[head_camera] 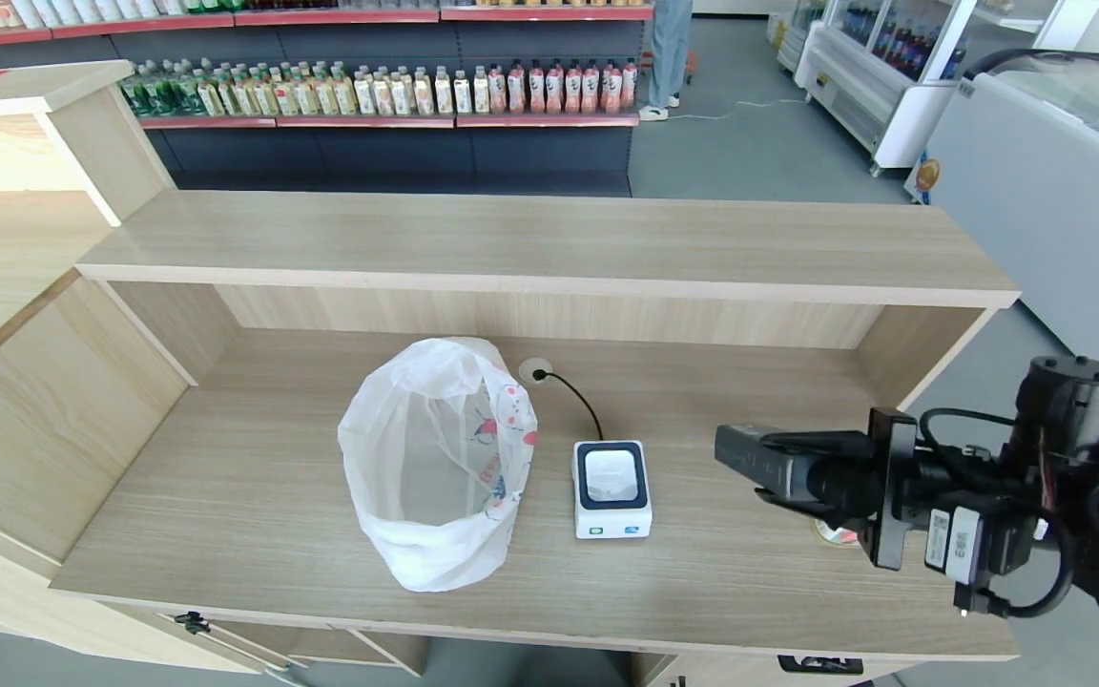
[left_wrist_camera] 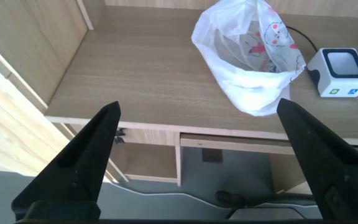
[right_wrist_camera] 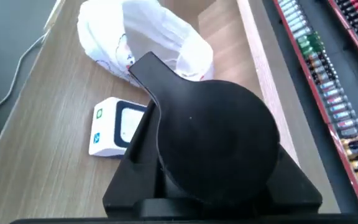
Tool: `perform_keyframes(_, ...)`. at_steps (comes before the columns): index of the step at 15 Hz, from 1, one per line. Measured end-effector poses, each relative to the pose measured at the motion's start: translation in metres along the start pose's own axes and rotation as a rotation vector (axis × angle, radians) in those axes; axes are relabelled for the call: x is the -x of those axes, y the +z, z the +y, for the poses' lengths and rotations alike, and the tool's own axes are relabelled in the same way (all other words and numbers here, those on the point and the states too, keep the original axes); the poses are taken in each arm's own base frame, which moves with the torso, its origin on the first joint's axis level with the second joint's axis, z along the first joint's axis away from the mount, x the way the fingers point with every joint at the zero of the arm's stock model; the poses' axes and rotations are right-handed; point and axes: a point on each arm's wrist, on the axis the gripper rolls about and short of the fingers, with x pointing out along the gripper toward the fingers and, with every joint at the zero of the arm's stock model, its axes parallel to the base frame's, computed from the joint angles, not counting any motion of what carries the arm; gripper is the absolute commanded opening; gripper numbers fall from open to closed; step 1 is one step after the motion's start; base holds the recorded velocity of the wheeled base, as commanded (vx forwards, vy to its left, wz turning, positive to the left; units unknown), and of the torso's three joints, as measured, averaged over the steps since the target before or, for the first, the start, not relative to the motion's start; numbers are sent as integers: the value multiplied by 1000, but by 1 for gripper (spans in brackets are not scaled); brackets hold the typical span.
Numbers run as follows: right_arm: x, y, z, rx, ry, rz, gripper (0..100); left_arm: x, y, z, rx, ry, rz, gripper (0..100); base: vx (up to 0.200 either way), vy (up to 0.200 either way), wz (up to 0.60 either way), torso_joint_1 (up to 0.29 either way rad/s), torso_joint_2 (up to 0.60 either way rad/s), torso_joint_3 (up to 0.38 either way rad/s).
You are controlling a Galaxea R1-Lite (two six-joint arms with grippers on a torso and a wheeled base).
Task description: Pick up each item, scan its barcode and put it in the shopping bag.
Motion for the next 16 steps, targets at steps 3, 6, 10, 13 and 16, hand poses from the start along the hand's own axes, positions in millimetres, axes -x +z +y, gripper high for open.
perform_keyframes(3,0,-8,21,113,97,29,0,0,0,0,0,0,0,100,0,0,0,0,0,0)
perform_keyframes(6,0,-7,34,323,179,27,0,0,0,0,0,0,0,100,0,0,0,0,0,0)
perform_keyframes(10,-8,3,26,632,152,-49,0,0,0,0,0,0,0,100,0,0,0,0,0,0)
perform_keyframes(13,-22,6,16,840,77,-96,0,0,0,0,0,0,0,100,0,0,0,0,0,0)
perform_keyframes(16,-50,14,20,925,24,-196,0,0,0,0,0,0,0,100,0,0,0,0,0,0)
